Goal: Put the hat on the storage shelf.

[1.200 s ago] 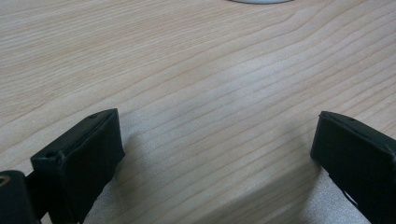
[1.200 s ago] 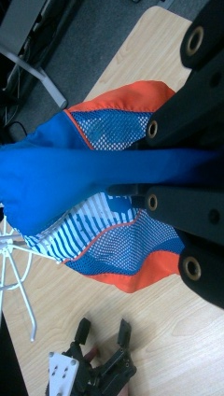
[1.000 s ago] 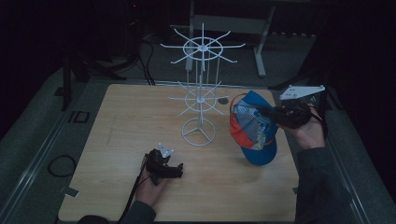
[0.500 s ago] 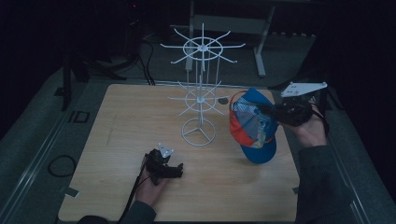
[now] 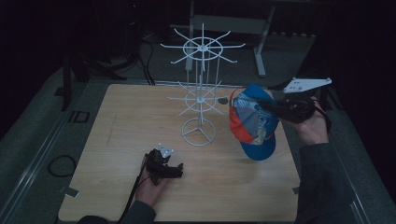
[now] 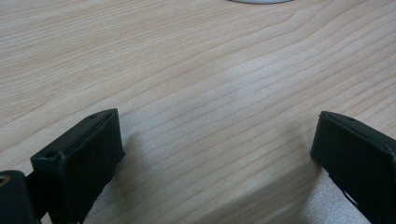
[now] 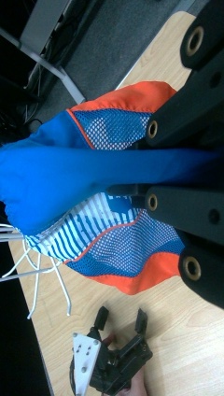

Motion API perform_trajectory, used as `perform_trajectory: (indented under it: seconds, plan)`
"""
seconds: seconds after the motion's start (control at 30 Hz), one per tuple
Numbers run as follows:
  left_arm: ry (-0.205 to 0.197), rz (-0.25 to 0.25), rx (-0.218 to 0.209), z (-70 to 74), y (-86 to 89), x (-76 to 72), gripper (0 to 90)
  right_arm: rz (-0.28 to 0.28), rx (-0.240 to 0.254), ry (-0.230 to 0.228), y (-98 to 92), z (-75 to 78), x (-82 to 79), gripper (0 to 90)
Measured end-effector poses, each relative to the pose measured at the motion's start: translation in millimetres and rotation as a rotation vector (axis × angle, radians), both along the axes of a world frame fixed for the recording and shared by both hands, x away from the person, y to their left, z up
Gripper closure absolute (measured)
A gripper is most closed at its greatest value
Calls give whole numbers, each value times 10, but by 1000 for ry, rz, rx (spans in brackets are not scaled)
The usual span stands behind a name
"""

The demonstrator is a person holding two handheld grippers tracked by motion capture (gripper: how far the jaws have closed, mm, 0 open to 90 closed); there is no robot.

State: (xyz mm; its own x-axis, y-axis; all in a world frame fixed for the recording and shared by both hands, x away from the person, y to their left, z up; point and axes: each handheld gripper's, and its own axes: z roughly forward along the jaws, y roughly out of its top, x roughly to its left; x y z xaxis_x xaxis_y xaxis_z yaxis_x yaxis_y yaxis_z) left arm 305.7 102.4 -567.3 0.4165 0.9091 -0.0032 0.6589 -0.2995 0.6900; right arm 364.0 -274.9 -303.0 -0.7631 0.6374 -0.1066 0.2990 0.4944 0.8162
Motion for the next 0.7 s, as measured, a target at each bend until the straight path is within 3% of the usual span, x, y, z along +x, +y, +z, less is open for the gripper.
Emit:
perform_trajectory:
  seconds: [0.7]
  plan:
    - [1,-2,2,1,1,0,26,21,40,-27,34,129,-14,893]
